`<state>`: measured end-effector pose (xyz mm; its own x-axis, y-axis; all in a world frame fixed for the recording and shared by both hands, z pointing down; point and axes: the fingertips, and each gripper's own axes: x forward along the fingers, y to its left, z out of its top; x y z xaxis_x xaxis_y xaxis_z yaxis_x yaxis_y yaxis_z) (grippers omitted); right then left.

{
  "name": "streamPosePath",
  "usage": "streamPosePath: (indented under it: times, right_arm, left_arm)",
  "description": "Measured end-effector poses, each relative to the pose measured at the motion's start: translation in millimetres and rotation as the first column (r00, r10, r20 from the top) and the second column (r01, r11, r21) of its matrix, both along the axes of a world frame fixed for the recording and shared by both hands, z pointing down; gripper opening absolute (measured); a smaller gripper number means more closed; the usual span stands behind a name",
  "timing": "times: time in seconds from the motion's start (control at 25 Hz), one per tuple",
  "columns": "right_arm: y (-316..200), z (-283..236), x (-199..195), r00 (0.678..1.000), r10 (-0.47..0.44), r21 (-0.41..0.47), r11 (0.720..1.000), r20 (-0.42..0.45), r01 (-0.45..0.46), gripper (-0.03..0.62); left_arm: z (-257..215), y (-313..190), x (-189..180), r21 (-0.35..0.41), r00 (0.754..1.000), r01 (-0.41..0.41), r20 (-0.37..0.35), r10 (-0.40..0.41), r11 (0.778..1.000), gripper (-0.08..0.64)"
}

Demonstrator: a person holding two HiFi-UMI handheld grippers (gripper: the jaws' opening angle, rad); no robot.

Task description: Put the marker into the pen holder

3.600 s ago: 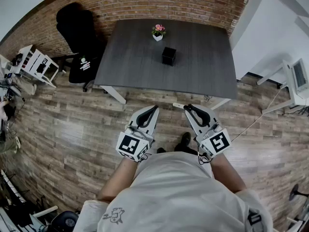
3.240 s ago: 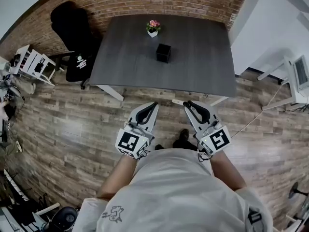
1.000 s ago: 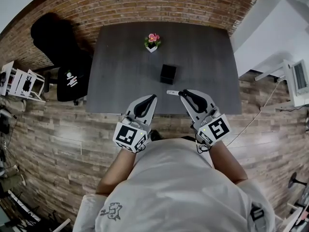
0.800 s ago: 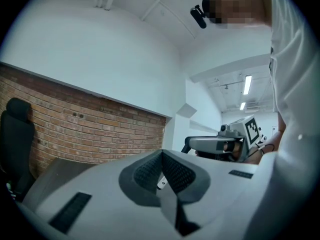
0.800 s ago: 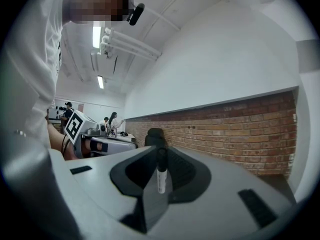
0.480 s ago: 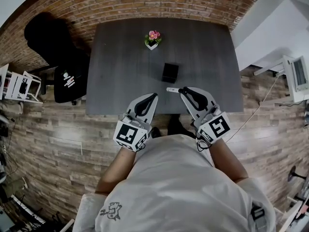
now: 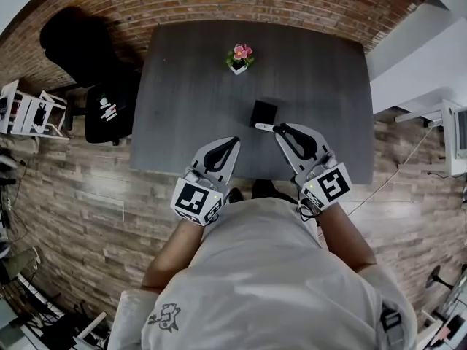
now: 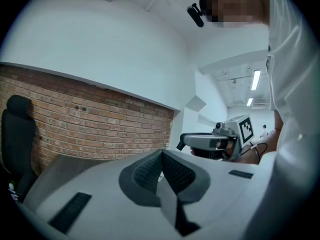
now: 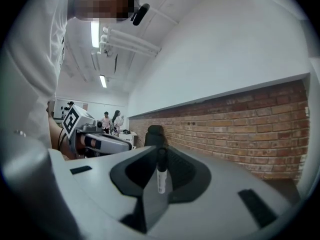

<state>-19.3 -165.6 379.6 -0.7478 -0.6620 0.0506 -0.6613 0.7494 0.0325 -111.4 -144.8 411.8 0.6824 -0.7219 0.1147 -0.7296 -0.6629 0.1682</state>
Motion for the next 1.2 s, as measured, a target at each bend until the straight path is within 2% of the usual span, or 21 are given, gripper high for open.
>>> streamPosePath:
  times: [0.56, 1.2]
  right_arm:
    - [-78, 68, 24, 0.994, -0.088, -0.126, 0.989, -0.059, 0.08, 0.072]
    - [-99, 164, 25, 0.977, -0.176, -0.29, 0.947, -0.119, 0.135, 0.072]
  left_arm:
    - [50, -67, 27, -0.119, 0.997, 0.072, 0.033, -0.068, 0.99, 0.011]
    - [118, -81, 39, -0.243, 0.991, 0.121, 0.086, -0.103, 0.963, 0.011]
